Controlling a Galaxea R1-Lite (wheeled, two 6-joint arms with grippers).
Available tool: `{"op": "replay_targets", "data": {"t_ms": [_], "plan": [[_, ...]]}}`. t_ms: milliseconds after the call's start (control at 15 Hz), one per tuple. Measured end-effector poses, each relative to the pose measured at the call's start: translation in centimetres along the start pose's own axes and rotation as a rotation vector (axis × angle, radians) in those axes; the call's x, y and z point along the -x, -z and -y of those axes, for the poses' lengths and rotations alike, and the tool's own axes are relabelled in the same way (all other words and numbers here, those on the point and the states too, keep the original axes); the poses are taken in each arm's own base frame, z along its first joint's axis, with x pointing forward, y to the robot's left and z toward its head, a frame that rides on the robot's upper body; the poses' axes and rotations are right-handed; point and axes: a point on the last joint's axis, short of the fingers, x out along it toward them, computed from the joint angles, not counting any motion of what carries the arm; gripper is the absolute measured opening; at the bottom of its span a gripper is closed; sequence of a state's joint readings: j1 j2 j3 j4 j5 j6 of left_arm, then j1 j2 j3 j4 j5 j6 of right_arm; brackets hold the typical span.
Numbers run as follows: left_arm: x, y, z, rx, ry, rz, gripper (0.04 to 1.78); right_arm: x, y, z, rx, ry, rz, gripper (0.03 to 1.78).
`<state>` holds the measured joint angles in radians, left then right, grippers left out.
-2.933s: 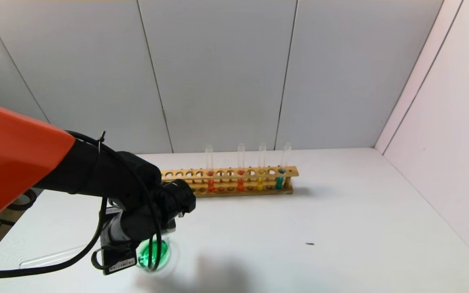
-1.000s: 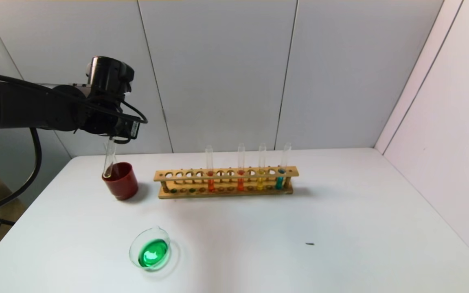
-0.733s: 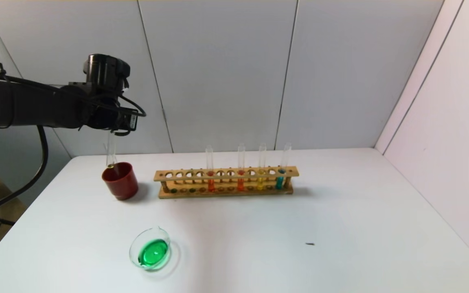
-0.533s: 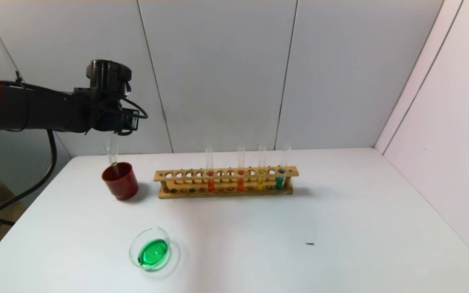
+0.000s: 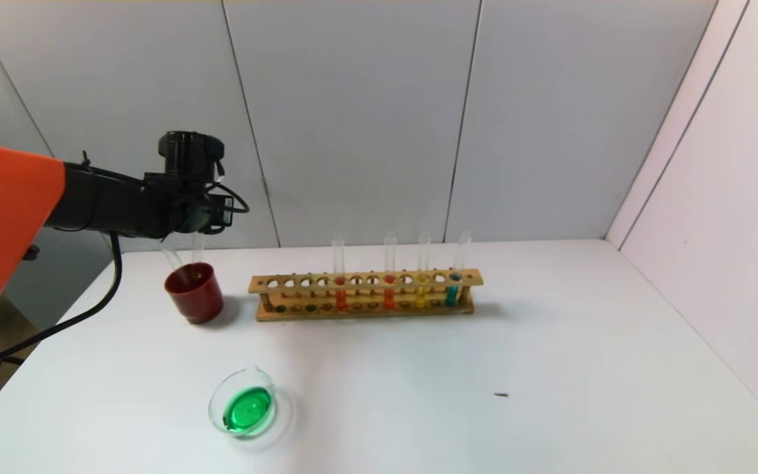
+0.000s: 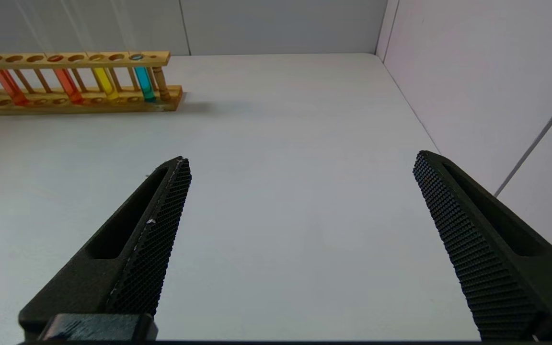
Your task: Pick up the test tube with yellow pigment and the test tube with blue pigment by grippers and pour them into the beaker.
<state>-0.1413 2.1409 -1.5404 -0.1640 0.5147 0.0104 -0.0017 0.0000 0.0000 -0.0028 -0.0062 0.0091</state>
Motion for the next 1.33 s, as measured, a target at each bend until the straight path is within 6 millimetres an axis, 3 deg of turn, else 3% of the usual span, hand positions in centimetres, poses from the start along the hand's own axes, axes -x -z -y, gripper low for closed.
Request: {"op": "replay_targets", "data": {"t_ms": [400,600,800,1133,1333], "plan": [[-0.4,3.4,0.1,-0.003,0.012,-0.044,0.35,0.0,0.0,0.0,0.000,0.000,0.000,1.70],[0.0,3.9,-0.1,-0.005,0.010,-0.040,0.43,0.0,0.0,0.0,0.000,0.000,0.000,1.70],[0.6,3.5,0.1,-0.004,0.018,-0.025,0.75,0.0,0.0,0.0,0.000,0.000,0.000,1.70],[2.8,1.8,-0.3,0.012,0.036,0.023,1.53,0.0,0.0,0.0,0.000,0.000,0.000,1.70],[5.7,0.1,-1.6,0.027,0.043,0.076,1.74,0.0,0.0,0.0,0.000,0.000,0.000,1.70]]}}
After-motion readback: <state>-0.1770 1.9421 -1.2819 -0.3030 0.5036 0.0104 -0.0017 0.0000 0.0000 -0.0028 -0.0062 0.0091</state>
